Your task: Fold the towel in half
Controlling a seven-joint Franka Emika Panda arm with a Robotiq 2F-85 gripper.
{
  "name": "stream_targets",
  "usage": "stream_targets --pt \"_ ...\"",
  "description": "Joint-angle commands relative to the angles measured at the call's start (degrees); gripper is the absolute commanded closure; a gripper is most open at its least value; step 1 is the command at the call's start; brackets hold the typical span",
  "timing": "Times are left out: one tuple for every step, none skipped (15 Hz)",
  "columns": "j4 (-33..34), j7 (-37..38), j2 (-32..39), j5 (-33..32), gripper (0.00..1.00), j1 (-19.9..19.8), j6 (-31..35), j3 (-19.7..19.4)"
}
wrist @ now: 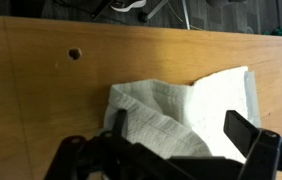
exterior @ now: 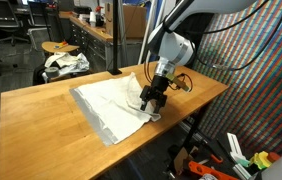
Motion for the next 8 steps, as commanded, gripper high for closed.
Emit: stream_targets --pt "2.6 -0.6 1.6 -0.4 0.0 -2.3 -2.2 0.1" --pt "2.9 -0.8 1.8 0.3 0.0 -2.7 -1.8 0.1" --pt "3.1 -0.8 1.9 0.5 0.0 -3.1 -1.4 0.0" --pt "3.6 -0.7 2.1 0.8 0.0 -3.5 -1.0 0.0" --pt "4.0 -0.5 2.3 1.0 0.0 -3.8 -0.6 -0.1" --pt "4.3 -0.4 2.4 1.1 0.0 -4.1 -0.4 -0.1" --pt "4.6 -0.4 2.6 0.9 0.0 -4.4 -0.4 -0.2" --pt "4.9 -0.4 2.7 0.8 0.0 -4.7 -0.6 -0.2"
